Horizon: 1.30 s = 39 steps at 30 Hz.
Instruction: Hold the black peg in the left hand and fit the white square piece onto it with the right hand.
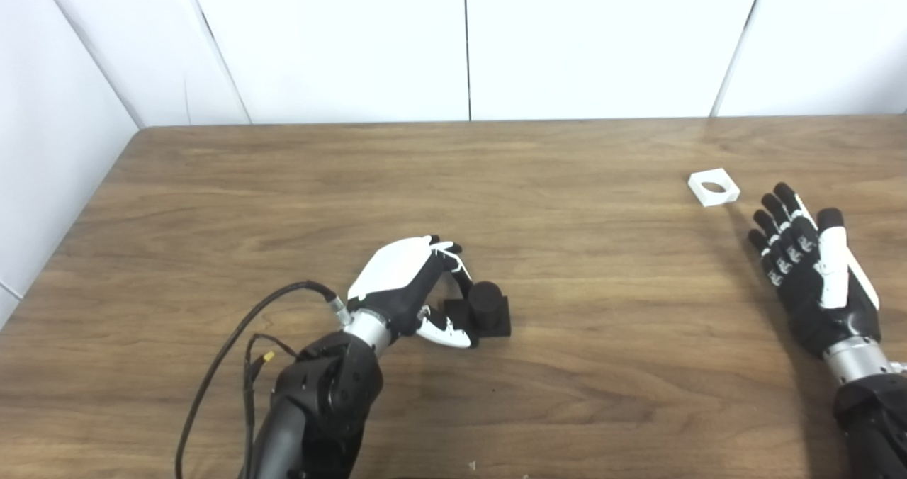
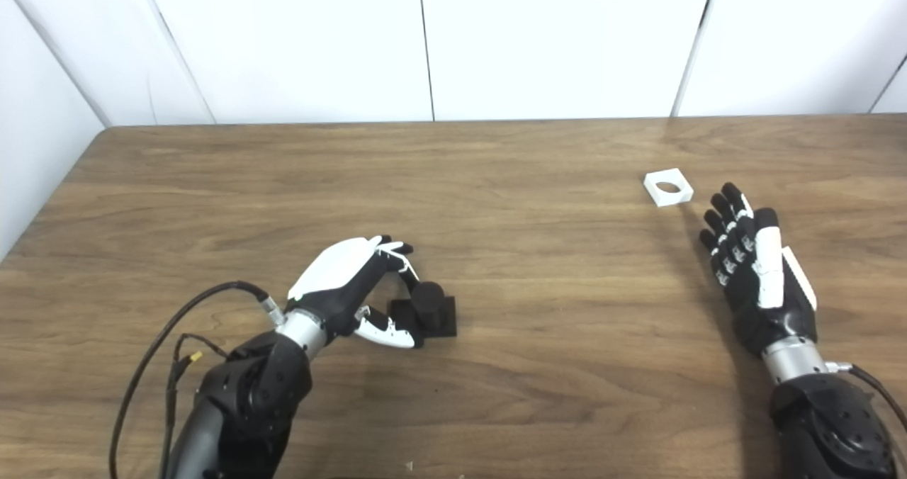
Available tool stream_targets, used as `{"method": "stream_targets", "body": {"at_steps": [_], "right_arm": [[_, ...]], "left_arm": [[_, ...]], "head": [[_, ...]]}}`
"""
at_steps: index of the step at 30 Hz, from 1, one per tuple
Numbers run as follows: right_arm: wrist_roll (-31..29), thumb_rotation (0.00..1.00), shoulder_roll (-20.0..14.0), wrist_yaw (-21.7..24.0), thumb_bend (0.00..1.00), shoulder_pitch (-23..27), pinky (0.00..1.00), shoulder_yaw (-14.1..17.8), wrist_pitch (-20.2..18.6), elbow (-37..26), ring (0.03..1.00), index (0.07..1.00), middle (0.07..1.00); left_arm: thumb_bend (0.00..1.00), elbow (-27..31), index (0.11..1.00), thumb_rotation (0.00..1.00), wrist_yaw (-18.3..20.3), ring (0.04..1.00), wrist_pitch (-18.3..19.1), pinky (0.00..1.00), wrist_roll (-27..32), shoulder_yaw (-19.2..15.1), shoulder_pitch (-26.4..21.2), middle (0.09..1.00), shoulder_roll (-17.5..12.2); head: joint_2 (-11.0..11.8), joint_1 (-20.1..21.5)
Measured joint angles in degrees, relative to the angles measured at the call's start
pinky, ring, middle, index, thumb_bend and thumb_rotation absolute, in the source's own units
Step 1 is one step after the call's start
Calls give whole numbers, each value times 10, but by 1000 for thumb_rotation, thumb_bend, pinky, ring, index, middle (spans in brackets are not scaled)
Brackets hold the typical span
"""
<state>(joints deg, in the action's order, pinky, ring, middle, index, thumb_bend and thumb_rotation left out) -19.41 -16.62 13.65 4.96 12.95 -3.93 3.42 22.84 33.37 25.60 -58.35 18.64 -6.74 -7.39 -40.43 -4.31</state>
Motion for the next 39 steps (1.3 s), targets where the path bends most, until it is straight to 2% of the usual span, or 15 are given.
{"method": "stream_targets", "body": {"at_steps": [4,8,13,20,30,34,39], "right_arm": [[0,1000,1,-3,570,-2,1000,0,-2,-4,1000,1000,1000],[-1,989,3,-3,570,-4,1000,0,-4,-8,1000,1000,1000],[-1,997,5,-5,585,-5,1000,1,-7,-9,1000,1000,1000],[-1,999,5,-4,572,-5,1000,0,-3,-9,1000,1000,1000],[-6,975,5,-3,572,-4,1000,-1,-3,-8,1000,1000,1000],[1,881,2,-3,681,-4,1000,-5,0,-8,1000,1000,1000],[13,836,1,-6,745,-4,1000,-9,2,-9,1000,1000,1000]], "left_arm": [[518,11,489,59,0,1000,0,964,-5,19,7,914,1],[516,18,490,59,1,1000,-1,996,-6,31,14,916,3],[517,24,490,59,-2,1000,-14,989,-11,46,21,905,-1],[517,39,490,59,-7,1000,-19,985,-19,52,42,901,4],[516,44,490,59,2,1000,-19,991,-28,51,47,908,8],[514,44,491,60,3,1000,-19,997,-27,49,47,912,9],[515,44,491,60,5,1000,-19,1000,-27,47,47,909,9]], "head": [[-1,-1],[-3,1],[-4,4],[-7,4],[-6,5],[-6,6],[-6,9]]}}
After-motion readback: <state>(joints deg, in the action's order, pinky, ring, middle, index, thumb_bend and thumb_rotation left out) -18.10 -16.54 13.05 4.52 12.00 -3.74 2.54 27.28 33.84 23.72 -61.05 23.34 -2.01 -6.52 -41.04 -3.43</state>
